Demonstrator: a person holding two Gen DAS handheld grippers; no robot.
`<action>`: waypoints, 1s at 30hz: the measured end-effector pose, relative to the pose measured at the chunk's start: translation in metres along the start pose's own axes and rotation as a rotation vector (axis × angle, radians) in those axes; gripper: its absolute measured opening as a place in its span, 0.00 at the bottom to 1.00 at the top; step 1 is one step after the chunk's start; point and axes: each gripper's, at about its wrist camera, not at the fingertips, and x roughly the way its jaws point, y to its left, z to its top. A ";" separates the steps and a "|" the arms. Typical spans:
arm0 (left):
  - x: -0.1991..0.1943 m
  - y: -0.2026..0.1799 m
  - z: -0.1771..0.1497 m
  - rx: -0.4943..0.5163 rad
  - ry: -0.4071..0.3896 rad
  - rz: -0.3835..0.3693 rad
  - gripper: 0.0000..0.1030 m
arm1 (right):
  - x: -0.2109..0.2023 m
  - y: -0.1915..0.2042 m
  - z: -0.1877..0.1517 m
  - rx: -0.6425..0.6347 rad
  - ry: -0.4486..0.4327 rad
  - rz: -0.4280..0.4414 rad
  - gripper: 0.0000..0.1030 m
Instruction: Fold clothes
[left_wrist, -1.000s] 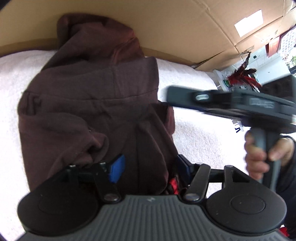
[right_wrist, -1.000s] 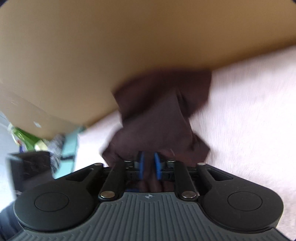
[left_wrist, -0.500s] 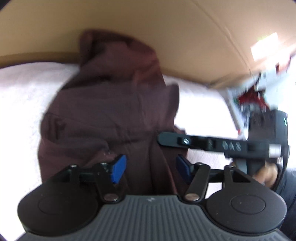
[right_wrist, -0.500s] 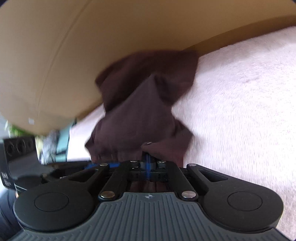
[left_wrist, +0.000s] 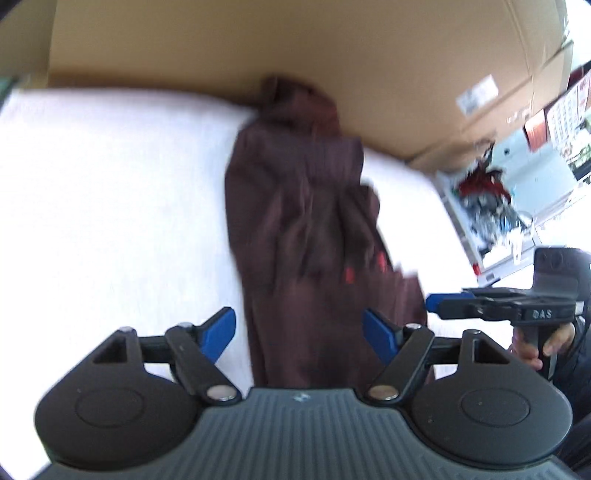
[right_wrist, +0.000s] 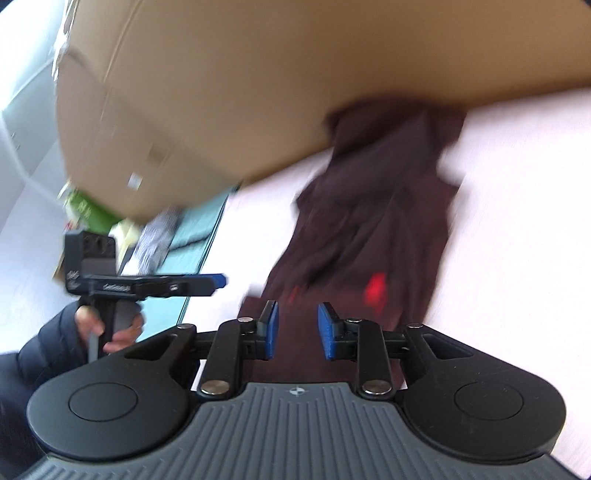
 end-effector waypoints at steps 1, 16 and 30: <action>0.009 0.001 -0.006 0.017 0.014 0.019 0.75 | 0.006 0.001 -0.008 0.004 0.021 0.002 0.26; 0.055 0.011 0.154 0.056 -0.125 0.054 0.79 | 0.005 -0.029 0.122 0.075 -0.202 -0.183 0.50; 0.125 0.021 0.188 0.040 0.018 0.062 0.55 | 0.076 -0.114 0.183 0.358 -0.094 -0.183 0.61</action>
